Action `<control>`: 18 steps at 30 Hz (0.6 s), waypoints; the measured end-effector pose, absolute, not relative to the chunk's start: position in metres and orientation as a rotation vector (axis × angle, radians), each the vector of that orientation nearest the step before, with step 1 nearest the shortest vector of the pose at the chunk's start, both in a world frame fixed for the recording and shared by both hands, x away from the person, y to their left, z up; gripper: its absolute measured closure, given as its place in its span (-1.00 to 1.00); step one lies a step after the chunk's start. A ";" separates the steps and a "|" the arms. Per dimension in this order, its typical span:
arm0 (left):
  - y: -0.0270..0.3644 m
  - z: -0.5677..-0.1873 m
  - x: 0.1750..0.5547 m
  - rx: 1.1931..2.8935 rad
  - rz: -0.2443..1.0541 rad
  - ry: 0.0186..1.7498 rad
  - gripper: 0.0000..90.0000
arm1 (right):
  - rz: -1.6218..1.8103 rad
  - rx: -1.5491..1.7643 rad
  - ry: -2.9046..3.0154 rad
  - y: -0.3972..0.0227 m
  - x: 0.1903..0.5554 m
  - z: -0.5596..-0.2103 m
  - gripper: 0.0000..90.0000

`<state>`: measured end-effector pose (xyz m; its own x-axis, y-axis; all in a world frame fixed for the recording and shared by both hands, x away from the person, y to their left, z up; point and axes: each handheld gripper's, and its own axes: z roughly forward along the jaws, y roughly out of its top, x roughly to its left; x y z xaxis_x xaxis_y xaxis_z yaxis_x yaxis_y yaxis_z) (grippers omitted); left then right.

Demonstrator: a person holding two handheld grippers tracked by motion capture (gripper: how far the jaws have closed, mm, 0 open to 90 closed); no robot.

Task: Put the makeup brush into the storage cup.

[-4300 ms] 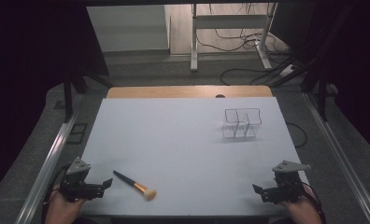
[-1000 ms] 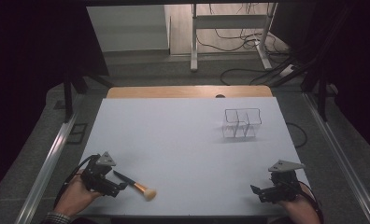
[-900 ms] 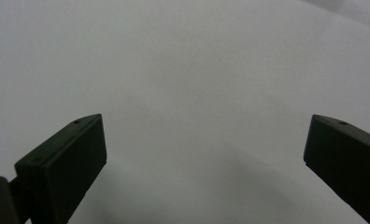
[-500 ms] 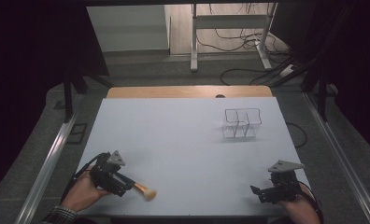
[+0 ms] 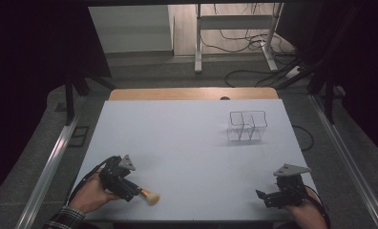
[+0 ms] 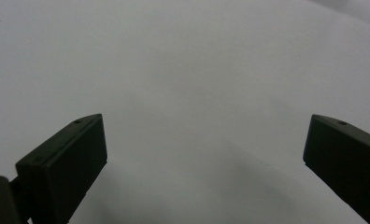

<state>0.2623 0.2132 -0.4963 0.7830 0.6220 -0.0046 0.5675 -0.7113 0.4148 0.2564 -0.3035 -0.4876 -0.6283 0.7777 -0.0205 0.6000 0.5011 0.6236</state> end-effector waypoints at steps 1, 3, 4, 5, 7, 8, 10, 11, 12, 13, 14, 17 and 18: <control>0.213 -0.497 0.262 2.582 0.186 0.898 -0.99 | 0.844 1.159 2.450 -0.303 0.256 -0.488 -1.00; 0.212 -0.501 0.262 2.588 0.180 0.893 -0.98 | 0.844 1.159 2.450 -0.303 0.256 -0.488 -1.00; 0.212 -0.503 0.262 2.594 0.180 0.888 -0.97 | 0.844 1.159 2.450 -0.303 0.256 -0.488 -1.00; 0.211 -0.505 0.261 2.598 0.178 0.886 -0.96 | 0.844 1.159 2.451 -0.303 0.256 -0.488 -1.00; 0.210 -0.508 0.260 2.602 0.171 0.883 -0.95 | 0.844 1.160 2.451 -0.303 0.256 -0.488 -1.00; 0.209 -0.510 0.260 2.606 0.166 0.879 -0.95 | 0.844 1.159 2.454 -0.303 0.256 -0.488 -1.00; 0.208 -0.513 0.260 2.618 0.159 0.873 -0.94 | 0.842 1.159 2.455 -0.303 0.256 -0.488 -1.00; 0.208 -0.515 0.260 2.621 0.157 0.870 -0.94 | 0.842 1.158 2.456 -0.303 0.256 -0.488 -1.00; 0.208 -0.516 0.259 2.623 0.154 0.869 -0.93 | 0.842 1.158 2.457 -0.303 0.256 -0.488 -1.00; 0.207 -0.517 0.259 2.626 0.156 0.866 -0.92 | 0.842 1.156 2.458 -0.303 0.256 -0.488 -1.00; 0.207 -0.518 0.259 2.628 0.152 0.864 -0.91 | 0.843 1.157 2.456 -0.303 0.256 -0.488 -1.00; 0.207 -0.520 0.259 2.633 0.143 0.855 -0.90 | 0.842 1.156 2.456 -0.303 0.256 -0.488 -1.00; 0.207 -0.521 0.259 2.633 0.141 0.853 -0.89 | 0.842 1.156 2.456 -0.303 0.256 -0.488 -1.00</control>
